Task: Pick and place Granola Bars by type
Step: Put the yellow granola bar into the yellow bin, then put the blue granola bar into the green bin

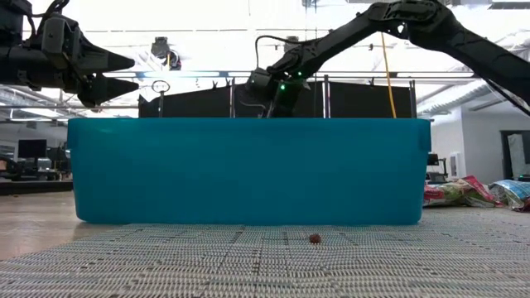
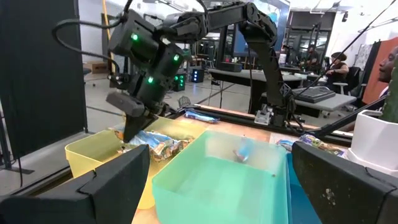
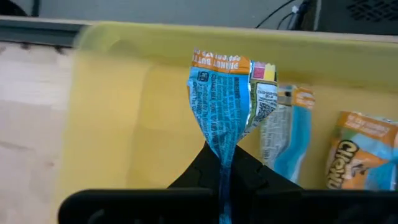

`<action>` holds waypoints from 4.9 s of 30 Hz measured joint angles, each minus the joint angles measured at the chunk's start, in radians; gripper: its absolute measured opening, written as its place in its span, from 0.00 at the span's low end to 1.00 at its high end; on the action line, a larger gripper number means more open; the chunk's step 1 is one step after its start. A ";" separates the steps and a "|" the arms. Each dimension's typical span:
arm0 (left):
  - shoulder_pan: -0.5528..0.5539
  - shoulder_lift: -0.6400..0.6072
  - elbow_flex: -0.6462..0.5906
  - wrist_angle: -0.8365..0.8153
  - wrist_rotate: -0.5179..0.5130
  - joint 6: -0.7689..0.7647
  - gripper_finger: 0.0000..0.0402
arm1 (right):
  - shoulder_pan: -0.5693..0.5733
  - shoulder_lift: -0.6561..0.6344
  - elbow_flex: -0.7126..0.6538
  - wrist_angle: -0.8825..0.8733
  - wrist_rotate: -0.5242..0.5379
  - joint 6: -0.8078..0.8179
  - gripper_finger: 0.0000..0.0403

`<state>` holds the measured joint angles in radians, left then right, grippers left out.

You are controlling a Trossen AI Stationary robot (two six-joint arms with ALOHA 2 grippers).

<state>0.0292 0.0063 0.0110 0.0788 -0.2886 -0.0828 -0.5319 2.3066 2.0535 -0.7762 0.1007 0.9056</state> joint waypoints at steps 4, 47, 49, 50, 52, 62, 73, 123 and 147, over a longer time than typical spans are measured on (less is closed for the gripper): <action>0.000 0.000 0.000 0.000 0.000 0.000 0.98 | 0.005 0.000 -0.036 -0.010 -0.007 0.012 0.00; 0.000 0.000 0.000 0.000 0.000 0.000 0.98 | -0.004 -0.006 -0.110 0.085 -0.022 -0.057 0.36; 0.000 0.000 0.000 0.000 0.000 0.000 0.98 | -0.005 -0.009 -0.108 0.085 -0.022 -0.058 0.37; 0.000 0.000 0.000 0.000 0.000 0.000 0.98 | -0.008 -0.010 -0.103 0.082 -0.023 -0.060 0.37; 0.000 0.000 0.000 0.000 0.000 0.000 0.98 | -0.012 -0.024 -0.102 0.073 -0.023 -0.070 0.37; 0.000 0.000 0.000 0.000 0.000 0.000 0.98 | -0.038 -0.154 -0.101 0.072 0.033 -0.217 0.36; 0.000 0.000 0.000 0.000 0.000 0.000 0.98 | -0.063 -0.321 -0.101 -0.053 0.028 -0.385 0.37; 0.000 0.000 0.000 0.000 0.000 0.000 0.98 | -0.261 -0.766 -1.058 -0.134 0.395 -0.058 0.62; 0.000 0.000 0.000 0.000 0.000 0.000 0.98 | -0.361 -0.700 -1.178 0.005 0.394 -0.133 0.62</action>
<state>0.0296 0.0063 0.0112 0.0788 -0.2890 -0.0830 -0.8930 1.6064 0.8757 -0.7708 0.4950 0.7730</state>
